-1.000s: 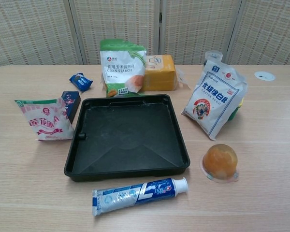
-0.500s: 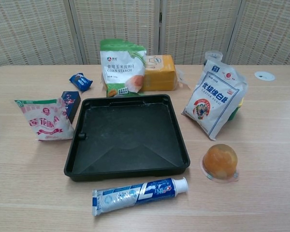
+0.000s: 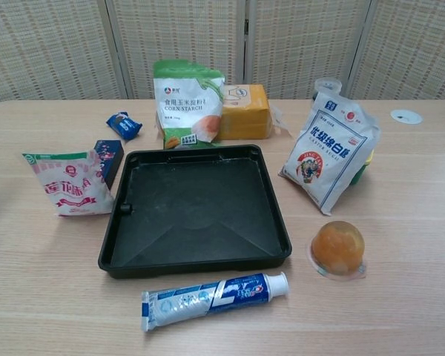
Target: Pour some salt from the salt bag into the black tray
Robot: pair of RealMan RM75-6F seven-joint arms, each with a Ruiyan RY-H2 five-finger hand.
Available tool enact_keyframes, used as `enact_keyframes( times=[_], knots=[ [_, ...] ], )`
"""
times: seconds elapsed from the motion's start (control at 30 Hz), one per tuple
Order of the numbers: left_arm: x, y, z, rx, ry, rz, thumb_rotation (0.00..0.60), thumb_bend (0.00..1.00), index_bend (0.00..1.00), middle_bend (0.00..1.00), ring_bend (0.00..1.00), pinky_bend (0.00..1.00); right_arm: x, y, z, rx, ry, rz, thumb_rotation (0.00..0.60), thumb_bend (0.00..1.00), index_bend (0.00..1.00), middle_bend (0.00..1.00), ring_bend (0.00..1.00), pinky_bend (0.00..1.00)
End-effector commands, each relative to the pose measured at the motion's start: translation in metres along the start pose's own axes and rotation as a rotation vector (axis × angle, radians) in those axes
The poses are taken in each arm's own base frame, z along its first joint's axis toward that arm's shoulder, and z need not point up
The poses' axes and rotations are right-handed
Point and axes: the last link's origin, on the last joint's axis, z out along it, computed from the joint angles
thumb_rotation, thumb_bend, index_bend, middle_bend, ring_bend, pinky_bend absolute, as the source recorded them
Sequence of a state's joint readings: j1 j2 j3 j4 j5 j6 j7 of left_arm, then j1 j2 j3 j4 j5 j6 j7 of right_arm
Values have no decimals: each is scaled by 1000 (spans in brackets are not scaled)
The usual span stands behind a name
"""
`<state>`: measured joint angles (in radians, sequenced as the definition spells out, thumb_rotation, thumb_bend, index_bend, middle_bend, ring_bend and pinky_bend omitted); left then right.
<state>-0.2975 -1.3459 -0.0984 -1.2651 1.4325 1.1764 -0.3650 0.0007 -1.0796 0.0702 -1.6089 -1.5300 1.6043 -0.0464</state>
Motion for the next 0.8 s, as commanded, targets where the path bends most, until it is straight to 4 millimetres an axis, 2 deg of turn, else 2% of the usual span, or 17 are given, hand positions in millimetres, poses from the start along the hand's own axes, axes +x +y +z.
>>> enact_keyframes(
  times=[0.03,0.3,0.57,0.8],
  knots=[
    [-12,2,14,9,-37,-71,600,255,0,29,96,136,0,0,0,3,-4,-1,600,421,41,75,121,37],
    [-31,5,33,21,-108,-178,600,254,0,28,98,143,-1,2,-1,-5,-10,5,600,421,41,75,122,37],
    [-55,20,48,-46,-147,-170,600,252,0,30,118,154,0,2,-2,-9,-14,0,600,421,41,75,122,37],
    [-75,34,59,-104,-138,-182,600,252,19,81,158,190,1,1,-4,-19,-20,-4,600,421,42,75,122,37]
  ],
)
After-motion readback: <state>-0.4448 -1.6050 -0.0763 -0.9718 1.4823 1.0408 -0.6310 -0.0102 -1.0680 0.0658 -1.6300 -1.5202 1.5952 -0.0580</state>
